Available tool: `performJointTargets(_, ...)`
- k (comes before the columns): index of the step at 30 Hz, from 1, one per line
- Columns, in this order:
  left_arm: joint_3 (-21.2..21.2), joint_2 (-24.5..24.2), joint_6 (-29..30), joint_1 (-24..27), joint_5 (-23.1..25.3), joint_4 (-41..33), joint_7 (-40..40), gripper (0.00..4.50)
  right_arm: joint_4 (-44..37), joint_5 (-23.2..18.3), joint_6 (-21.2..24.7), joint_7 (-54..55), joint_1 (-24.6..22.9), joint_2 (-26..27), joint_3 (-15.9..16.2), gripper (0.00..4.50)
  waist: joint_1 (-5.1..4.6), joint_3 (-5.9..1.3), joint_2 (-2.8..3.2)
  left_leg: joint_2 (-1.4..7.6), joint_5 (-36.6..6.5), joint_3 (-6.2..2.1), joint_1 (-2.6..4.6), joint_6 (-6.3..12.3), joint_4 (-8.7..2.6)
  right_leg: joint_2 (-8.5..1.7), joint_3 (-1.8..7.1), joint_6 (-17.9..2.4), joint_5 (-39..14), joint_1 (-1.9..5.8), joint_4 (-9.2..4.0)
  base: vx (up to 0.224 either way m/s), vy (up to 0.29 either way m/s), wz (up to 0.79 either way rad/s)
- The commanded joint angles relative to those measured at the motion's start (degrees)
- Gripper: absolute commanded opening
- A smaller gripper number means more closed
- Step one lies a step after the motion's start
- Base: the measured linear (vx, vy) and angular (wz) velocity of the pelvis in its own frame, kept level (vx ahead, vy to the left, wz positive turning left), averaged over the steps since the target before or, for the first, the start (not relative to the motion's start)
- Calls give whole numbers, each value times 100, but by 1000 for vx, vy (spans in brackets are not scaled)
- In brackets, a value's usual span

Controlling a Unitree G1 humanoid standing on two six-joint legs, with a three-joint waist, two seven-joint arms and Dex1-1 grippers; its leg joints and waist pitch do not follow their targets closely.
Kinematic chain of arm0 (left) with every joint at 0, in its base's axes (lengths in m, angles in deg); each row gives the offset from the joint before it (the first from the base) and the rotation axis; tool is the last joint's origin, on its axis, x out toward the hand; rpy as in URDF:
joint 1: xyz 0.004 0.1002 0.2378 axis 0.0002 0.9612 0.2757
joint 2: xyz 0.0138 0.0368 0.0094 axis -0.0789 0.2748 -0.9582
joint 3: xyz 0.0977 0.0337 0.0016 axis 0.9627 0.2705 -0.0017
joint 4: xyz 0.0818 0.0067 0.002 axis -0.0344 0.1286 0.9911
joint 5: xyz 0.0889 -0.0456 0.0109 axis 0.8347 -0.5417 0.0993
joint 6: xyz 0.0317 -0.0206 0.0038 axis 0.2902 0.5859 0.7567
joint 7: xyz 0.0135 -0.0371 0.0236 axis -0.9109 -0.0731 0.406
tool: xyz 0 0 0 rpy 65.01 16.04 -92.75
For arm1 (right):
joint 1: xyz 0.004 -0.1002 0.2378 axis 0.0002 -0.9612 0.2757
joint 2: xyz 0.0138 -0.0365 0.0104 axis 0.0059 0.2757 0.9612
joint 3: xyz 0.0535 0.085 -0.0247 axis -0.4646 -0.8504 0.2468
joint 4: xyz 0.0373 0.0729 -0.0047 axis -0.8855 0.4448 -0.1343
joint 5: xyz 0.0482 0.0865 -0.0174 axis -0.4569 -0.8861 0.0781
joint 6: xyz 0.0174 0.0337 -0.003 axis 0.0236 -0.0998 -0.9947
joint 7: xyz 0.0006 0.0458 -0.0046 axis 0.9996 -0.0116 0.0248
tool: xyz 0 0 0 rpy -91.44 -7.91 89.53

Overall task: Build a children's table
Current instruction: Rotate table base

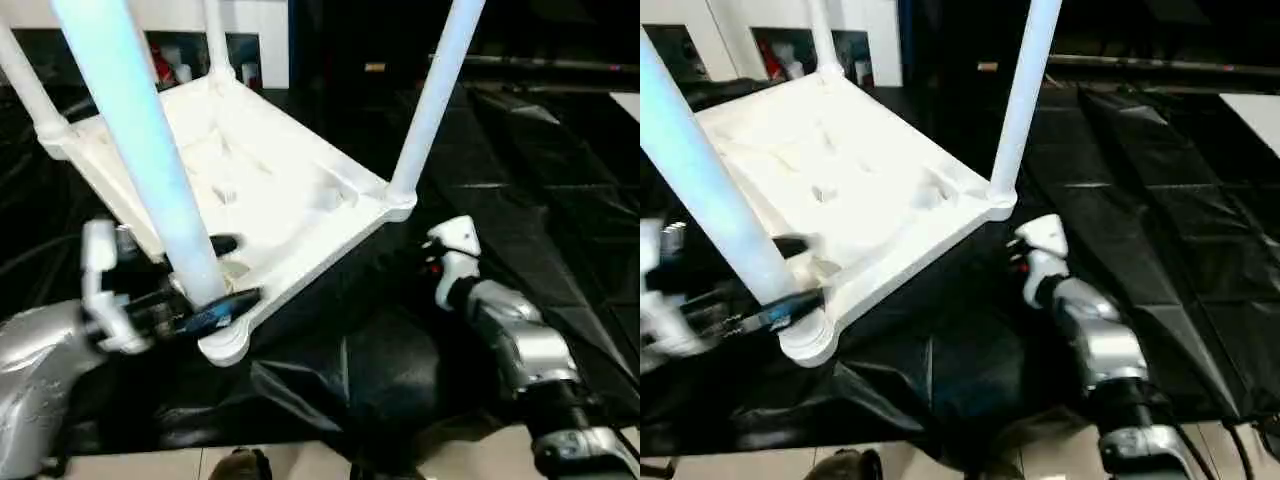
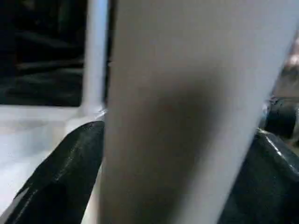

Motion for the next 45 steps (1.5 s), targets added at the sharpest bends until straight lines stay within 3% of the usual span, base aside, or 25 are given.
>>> performJointTargets(1, 271, 65, 79, -112, -88, -165, 36, 444, 153, 94, -90, 34, 107, 73, 98, 317, 23, -431, 79, 451, -1309, -260, 167, -87, -430, -465, 354, -1368, -1322, 246, -373, 0, 0, 0)
performJointTargets(4, 709, 333, 116, -366, -11, -145, -2, 444, 618, 184, -295, 10, 423, 292, 224, 317, 4, -419, 46, 467, -1434, -271, 169, -131, -431, -469, 361, -1275, -1587, 234, -384, 0, 0, 0)
performJointTargets(5, 817, 388, 128, -425, -4, -140, -2, 444, 721, 219, -343, 1, 500, 344, 262, 317, 1, -425, 60, 466, -1421, -274, 176, -148, -427, -476, 359, -1278, -1631, 230, -383, 0, 0, 0)
performJointTargets(7, 1057, 527, 147, -554, 26, -125, 1, 444, 935, 257, -413, -7, 675, 464, 313, 317, -5, -434, 12, 469, -1290, -266, 165, -122, -417, -476, 362, -1276, -1511, 241, -365, 0, 0, 0)
performJointTargets(8, 1220, 629, 183, -657, 37, -114, 23, 444, 1086, 300, -470, 13, 785, 528, 345, 317, -8, -431, 39, 468, -1269, -269, 166, -122, -415, -476, 361, -1279, -1489, 242, -362, 0, 0, 0)
performJointTargets(9, 1234, 639, 187, -666, 39, -112, 25, 444, 1099, 305, -476, 15, 794, 532, 349, 317, -18, -436, 10, 467, -1232, -265, 157, -117, -413, -466, 355, -1274, -1461, 252, -356, 0, 0, 0)
performJointTargets(13, 1772, 944, 284, -1062, 252, 148, 121, 444, 1529, 397, -654, -6, 1067, 704, 400, 317, -36, -477, -4, 446, -876, -251, 140, 21, -372, -464, 350, -1364, -989, 286, -300, 0, 0, 0)
performJointTargets(18, 2265, 1259, 321, -1480, 644, 526, 295, 444, 1791, 449, -794, -52, 1211, 856, 442, 317, -78, -509, -11, 446, -684, -247, 120, 195, -334, -474, 344, -1485, -702, 320, -281, 0, 0, 0)
performJointTargets(21, 2517, 1477, -33, -1785, 1189, 1029, 478, 444, 1936, 499, -897, -26, 1263, 913, 443, 317, -89, -510, -5, 454, -771, -254, 121, 212, -327, -483, 340, -1489, -860, 331, -297, 0, 0, 0)
performJointTargets(27, 2674, 1673, -573, -2086, 1713, 1708, 664, 444, 2096, 518, -1087, -200, 1284, 933, 377, 317, -106, -540, 12, 460, -885, -265, 121, 181, -314, -492, 332, -1490, -984, 335, -307, 0, 0, 0)
performJointTargets(34, 2830, 1953, -885, -2277, 2129, 2166, 992, 444, 2214, 618, -1228, -100, 1307, 975, 392, 317, -76, -570, 2, 464, -811, -255, 122, 245, -293, -495, 324, -1603, -719, 339, -284, 0, 0, 0)
performJointTargets(37, 2838, 1890, -1344, -2522, 2730, 2799, 1407, 444, 2357, 571, -1390, 239, 1439, 875, 132, 317, -71, -575, 4, 458, -891, -260, 137, 242, -290, -489, 321, -1554, -880, 325, -312, 0, 0, 0)
performJointTargets(38, 2830, 1830, -1401, -2564, 2846, 2916, 1434, 444, 2330, 487, -1424, 221, 1448, 777, -2, 317, -57, -591, -16, 462, -865, -270, 119, 237, -289, -512, 321, -1507, -921, 355, -306, 0, 0, 0)
performJointTargets(43, 2760, 1886, -1703, -2578, 2915, 2955, 1445, 444, 2014, 276, -1423, -256, 1286, 442, -176, 317, 13, -633, -5, 476, -714, -257, 130, 312, -262, -510, 308, -1592, -619, 355, -262, 0, 0, 0)
performJointTargets(44, 2758, 1902, -1773, -2500, 2842, 2869, 1340, 444, 1796, 193, -1380, -567, 1155, 296, -186, 317, 49, -645, 33, 480, -675, -265, 127, 351, -257, -512, 303, -1615, -513, 360, -243, 0, 0, 0)
performJointTargets(45, 2759, 1898, -1764, -2471, 2798, 2829, 1281, 444, 1735, 170, -1367, -653, 1118, 259, -185, 317, 49, -645, 33, 480, -675, -265, 127, 351, -257, -512, 303, -1615, -513, 360, -243, 0, 0, 0)
